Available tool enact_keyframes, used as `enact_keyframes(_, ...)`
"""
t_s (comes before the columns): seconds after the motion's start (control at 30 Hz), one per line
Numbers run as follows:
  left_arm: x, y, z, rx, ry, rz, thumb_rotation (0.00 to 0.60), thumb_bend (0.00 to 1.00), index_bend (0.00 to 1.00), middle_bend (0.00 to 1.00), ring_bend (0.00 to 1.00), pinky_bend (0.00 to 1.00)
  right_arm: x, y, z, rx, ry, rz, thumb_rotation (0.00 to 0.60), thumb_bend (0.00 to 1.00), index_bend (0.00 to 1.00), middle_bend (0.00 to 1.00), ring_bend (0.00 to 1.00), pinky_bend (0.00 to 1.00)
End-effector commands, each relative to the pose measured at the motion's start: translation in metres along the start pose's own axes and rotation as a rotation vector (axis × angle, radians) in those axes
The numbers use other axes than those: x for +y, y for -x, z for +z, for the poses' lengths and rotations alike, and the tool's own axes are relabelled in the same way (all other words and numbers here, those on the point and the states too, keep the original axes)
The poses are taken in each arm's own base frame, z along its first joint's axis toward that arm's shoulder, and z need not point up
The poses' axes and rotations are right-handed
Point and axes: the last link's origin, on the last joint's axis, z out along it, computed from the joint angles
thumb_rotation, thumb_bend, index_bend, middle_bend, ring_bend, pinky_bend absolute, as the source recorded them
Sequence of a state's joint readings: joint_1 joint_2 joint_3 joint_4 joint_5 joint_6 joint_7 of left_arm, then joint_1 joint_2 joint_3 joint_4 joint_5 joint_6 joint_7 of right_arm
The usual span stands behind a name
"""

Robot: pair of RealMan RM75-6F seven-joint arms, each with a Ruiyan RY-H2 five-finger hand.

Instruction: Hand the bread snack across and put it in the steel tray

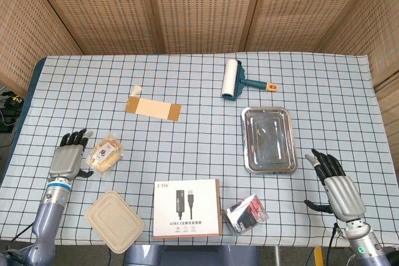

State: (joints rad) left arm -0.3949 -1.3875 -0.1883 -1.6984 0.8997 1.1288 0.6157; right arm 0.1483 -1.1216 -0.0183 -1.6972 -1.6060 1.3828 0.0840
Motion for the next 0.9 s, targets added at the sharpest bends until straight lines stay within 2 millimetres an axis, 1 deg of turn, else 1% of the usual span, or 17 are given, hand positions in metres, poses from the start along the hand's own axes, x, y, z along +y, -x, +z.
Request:
enact_keyframes(0.03, 0.016, 0.003, 0.008, -0.026, 0.012, 0.008, 0.6, 0.03, 0.0, 0.0, 0.0, 0.0, -0.001, 0.0, 0.0, -0.003, -0.008, 0.003, 0.6, 0.1, 0.02, 0.0, 0.0, 0.0)
enact_keyframes(0.4, 0.042, 0.022, 0.027, -0.091, -0.006, 0.055, 0.6, 0.05, 0.01, 0.0, 0.0, 0.0, 0.0, 0.002, -0.002, -0.028, -0.016, 0.011, 0.6, 0.1, 0.02, 0.0, 0.0, 0.0)
enact_keyframes(0.47, 0.047, 0.032, 0.032, -0.098, -0.015, 0.073, 0.6, 0.07, 0.07, 0.0, 0.0, 0.04, 0.001, 0.001, -0.002, -0.032, -0.016, 0.012, 0.6, 0.1, 0.02, 0.0, 0.0, 0.0)
enact_keyframes(0.5, 0.048, 0.033, 0.033, -0.094, -0.019, 0.076, 0.6, 0.09, 0.13, 0.0, 0.0, 0.09, 0.001, 0.001, -0.002, -0.033, -0.016, 0.012, 0.6, 0.1, 0.02, 0.0, 0.0, 0.0)
enact_keyframes(0.53, 0.049, 0.035, 0.036, -0.076, -0.029, 0.075, 0.6, 0.13, 0.22, 0.01, 0.02, 0.16, 0.001, 0.001, -0.002, -0.031, -0.016, 0.013, 0.6, 0.1, 0.02, 0.0, 0.0, 0.0)
enact_keyframes(0.57, 0.049, 0.036, 0.037, -0.061, -0.035, 0.073, 0.6, 0.17, 0.27, 0.02, 0.06, 0.2, 0.001, 0.001, -0.002, -0.03, -0.016, 0.013, 0.6, 0.1, 0.02, 0.0, 0.0, 0.0)
enact_keyframes(0.6, 0.05, 0.037, 0.038, -0.039, -0.039, 0.067, 0.6, 0.24, 0.36, 0.08, 0.12, 0.27, 0.001, 0.001, -0.002, -0.029, -0.017, 0.014, 0.6, 0.1, 0.02, 0.0, 0.0, 0.0)
enact_keyframes(0.63, 0.05, 0.037, 0.038, -0.024, -0.04, 0.066, 0.6, 0.31, 0.44, 0.15, 0.2, 0.33, 0.001, 0.001, -0.001, -0.028, -0.017, 0.014, 0.6, 0.1, 0.02, 0.0, 0.0, 0.0)
enact_keyframes(0.7, 0.049, 0.038, 0.039, -0.002, -0.042, 0.064, 0.6, 0.39, 0.54, 0.27, 0.3, 0.39, 0.001, 0.001, -0.001, -0.027, -0.017, 0.014, 0.6, 0.1, 0.02, 0.0, 0.0, 0.0)
enact_keyframes(0.73, 0.048, 0.038, 0.039, 0.003, -0.041, 0.064, 0.6, 0.42, 0.58, 0.3, 0.33, 0.41, 0.001, 0.001, -0.001, -0.028, -0.017, 0.015, 0.6, 0.1, 0.02, 0.0, 0.0, 0.0)
enact_keyframes(0.8, 0.049, 0.034, 0.039, 0.023, -0.038, 0.057, 0.6, 0.45, 0.6, 0.33, 0.35, 0.41, 0.001, 0.002, -0.001, -0.029, -0.017, 0.015, 0.6, 0.1, 0.02, 0.0, 0.0, 0.0)
enact_keyframes(0.9, 0.052, 0.026, 0.038, 0.055, -0.021, 0.032, 0.6, 0.46, 0.61, 0.33, 0.35, 0.41, 0.002, 0.002, -0.001, -0.03, -0.013, 0.017, 0.6, 0.1, 0.02, 0.0, 0.0, 0.0)
